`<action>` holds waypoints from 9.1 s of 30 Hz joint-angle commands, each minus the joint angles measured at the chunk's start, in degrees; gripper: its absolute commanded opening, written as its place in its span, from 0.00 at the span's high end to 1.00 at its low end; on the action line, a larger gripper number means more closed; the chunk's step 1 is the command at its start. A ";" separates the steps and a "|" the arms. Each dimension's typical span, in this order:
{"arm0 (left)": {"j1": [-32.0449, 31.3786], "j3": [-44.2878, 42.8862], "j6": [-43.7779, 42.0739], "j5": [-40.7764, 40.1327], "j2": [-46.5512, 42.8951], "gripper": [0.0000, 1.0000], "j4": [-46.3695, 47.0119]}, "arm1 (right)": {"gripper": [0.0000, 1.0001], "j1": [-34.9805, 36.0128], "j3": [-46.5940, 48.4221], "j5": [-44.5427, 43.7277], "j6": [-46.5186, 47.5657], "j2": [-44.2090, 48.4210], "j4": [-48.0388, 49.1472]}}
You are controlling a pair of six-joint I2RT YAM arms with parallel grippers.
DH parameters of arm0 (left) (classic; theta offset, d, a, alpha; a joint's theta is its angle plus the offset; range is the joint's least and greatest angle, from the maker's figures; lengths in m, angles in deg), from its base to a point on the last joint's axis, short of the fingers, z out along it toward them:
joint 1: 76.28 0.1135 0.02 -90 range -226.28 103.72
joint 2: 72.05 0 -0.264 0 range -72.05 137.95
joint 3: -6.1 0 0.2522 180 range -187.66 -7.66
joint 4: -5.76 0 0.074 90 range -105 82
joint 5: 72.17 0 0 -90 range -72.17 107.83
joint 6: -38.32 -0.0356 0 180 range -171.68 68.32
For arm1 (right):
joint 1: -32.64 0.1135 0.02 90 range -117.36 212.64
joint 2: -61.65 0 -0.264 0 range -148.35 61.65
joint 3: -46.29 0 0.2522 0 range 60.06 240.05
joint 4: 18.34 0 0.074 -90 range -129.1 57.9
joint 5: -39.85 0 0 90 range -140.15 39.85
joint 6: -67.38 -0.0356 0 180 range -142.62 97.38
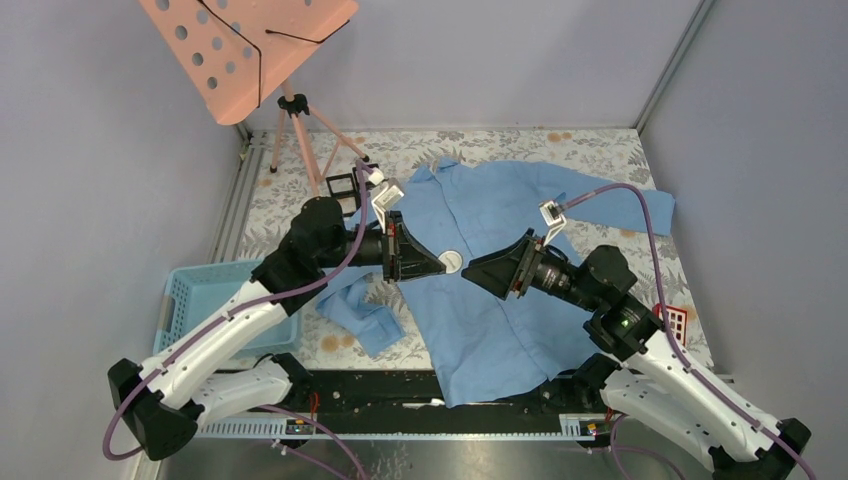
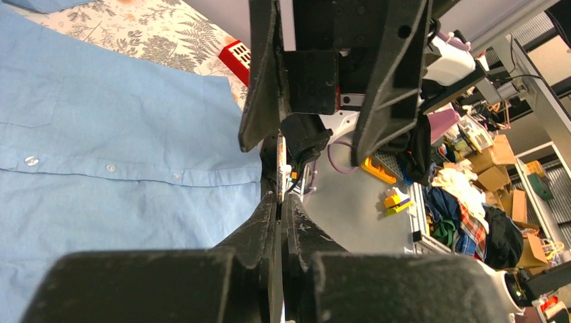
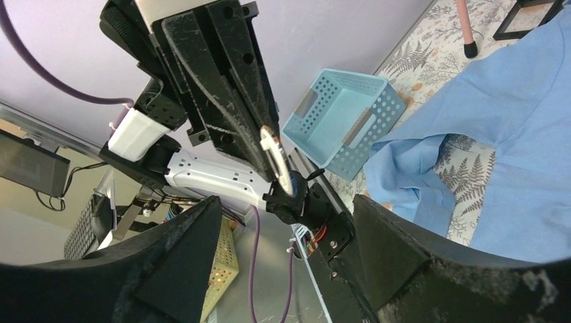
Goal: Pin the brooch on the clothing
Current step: Pick up the brooch from the center of the board, then adjust the brooch, then pin the brooch to the clothes.
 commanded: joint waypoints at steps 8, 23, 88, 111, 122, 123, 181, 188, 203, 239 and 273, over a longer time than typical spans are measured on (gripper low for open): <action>0.27 0.97 -1.87 5.08 -1.50 1.00 3.88 | 0.36 0.01 2.38 1.78 0.25 -4.69 5.30; 0.27 1.11 -1.42 5.70 -0.71 1.00 3.88 | 0.42 0.05 3.10 4.00 -1.15 -6.24 7.08; 0.32 0.85 -1.18 6.05 1.39 1.00 3.88 | 0.52 0.96 5.53 6.34 1.88 -7.98 -0.56; 0.31 1.02 -1.23 7.71 0.85 1.00 5.30 | 0.71 1.02 4.70 6.99 2.00 -8.35 0.24; 0.31 1.15 -1.08 8.55 0.66 1.00 5.94 | 0.83 1.01 4.70 7.58 2.10 -9.50 0.22; 0.28 1.12 -1.02 8.55 0.68 1.00 5.97 | 0.83 1.03 4.82 7.68 2.10 -9.65 0.11; 3.52 -7.97 -12.13 -49.88 5.10 1.00 -26.35 | 0.14 2.14 8.88 -18.46 13.01 -4.61 -26.75; 3.59 -12.94 -13.50 -54.85 14.10 1.00 -29.62 | 0.15 2.95 12.56 -24.87 17.39 -12.45 -29.91; 9.50 -21.37 -9.24 -62.50 31.18 1.00 -30.53 | 0.16 3.08 20.45 -24.99 15.15 -41.43 -15.64; 2.12 -35.66 -9.39 -78.99 58.80 1.00 -38.78 | 0.04 2.84 -1.50 -51.98 12.05 -2.38 -30.06; 1.29 -43.43 -9.44 -78.27 67.46 1.00 -44.19 | 0.02 2.95 -2.63 -51.32 11.56 -2.86 -30.00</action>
